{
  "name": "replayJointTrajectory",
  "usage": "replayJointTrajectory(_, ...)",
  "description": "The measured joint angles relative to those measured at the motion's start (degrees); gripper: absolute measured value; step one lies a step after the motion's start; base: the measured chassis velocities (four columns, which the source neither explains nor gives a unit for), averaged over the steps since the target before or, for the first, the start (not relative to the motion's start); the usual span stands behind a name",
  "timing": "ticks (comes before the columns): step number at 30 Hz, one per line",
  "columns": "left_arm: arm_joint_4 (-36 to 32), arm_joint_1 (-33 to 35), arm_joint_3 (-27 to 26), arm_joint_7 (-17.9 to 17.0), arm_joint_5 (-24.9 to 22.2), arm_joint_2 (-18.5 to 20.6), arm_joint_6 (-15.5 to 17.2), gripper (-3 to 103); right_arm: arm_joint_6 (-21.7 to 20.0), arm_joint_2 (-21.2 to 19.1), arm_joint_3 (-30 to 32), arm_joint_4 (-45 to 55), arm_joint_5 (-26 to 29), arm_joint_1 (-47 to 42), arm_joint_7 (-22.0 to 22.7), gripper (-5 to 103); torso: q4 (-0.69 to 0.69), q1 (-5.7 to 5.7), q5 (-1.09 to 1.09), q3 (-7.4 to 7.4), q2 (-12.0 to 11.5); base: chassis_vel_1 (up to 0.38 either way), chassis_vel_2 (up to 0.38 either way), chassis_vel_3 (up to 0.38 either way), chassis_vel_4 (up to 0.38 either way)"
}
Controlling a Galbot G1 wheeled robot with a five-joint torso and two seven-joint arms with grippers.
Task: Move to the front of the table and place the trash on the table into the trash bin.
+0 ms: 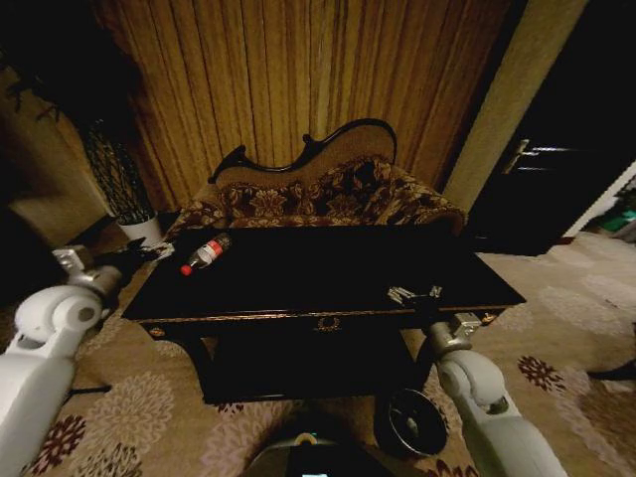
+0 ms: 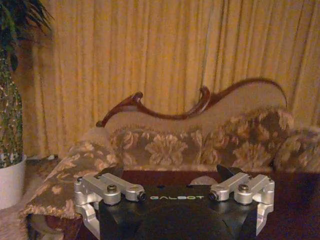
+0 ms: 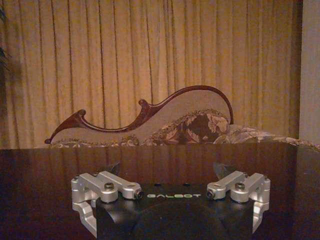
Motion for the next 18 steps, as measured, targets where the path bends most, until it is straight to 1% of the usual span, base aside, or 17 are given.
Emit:
replayJointTrajectory(3,0.7,-2.95,2.86,-1.22,0.24,1.5,2.39,100,-0.02,-0.15,0.08,-0.31,-0.1,0.34,0.07,100,0.01,0.0,0.0,0.0,0.0,0.0,0.0,0.0,0.0)
replayJointTrajectory(5,1.13,-3.77,3.69,-1.35,0.24,2.1,2.84,100,-0.02,-0.16,0.02,-0.45,-0.25,0.47,0.07,100,0.01,0.0,0.0,0.0,0.0,0.0,0.0,0.0,0.0)
replayJointTrajectory(7,2.88,-6.56,6.0,-1.15,0.22,4.04,3.93,100,-0.03,-0.1,-0.26,-0.77,-0.55,0.9,0.09,100,0.01,0.0,0.0,0.0,0.0,0.0,0.0,0.0,0.0)
replayJointTrajectory(8,3.6,-8.05,6.96,-0.49,0.09,4.91,4.97,100,-0.03,-0.05,-0.36,-0.88,-0.63,1.04,0.09,100,0.01,0.0,0.0,0.0,0.0,0.0,0.0,0.0,0.0)
replayJointTrajectory(10,3.95,-8.81,7.42,-0.24,0.01,5.27,5.59,100,-0.03,-0.01,-0.4,-0.91,-0.67,1.09,0.09,100,0.01,0.0,0.01,0.0,0.0,0.0,0.0,0.0,0.0)
replayJointTrajectory(11,4.87,-10.58,8.69,0.11,-0.34,6.11,6.95,100,-0.03,0.06,-0.45,-0.98,-0.75,1.11,0.1,100,0.0,0.0,0.0,0.0,0.0,0.0,0.0,0.0,0.0)
replayJointTrajectory(14,5.73,-11.98,10.03,0.32,-0.51,6.72,7.39,100,-0.03,0.1,-0.46,-1.05,-0.89,1.06,0.1,100,0.01,0.0,0.0,0.0,0.0,0.0,0.0,0.0,0.0)
replayJointTrajectory(18,7.92,-14.29,13.36,0.41,-0.55,6.79,7.52,100,-0.03,0.09,-0.4,-1.1,-1.08,0.93,0.1,100,0.0,0.0,0.0,0.0,0.0,0.0,0.0,0.0,0.0)
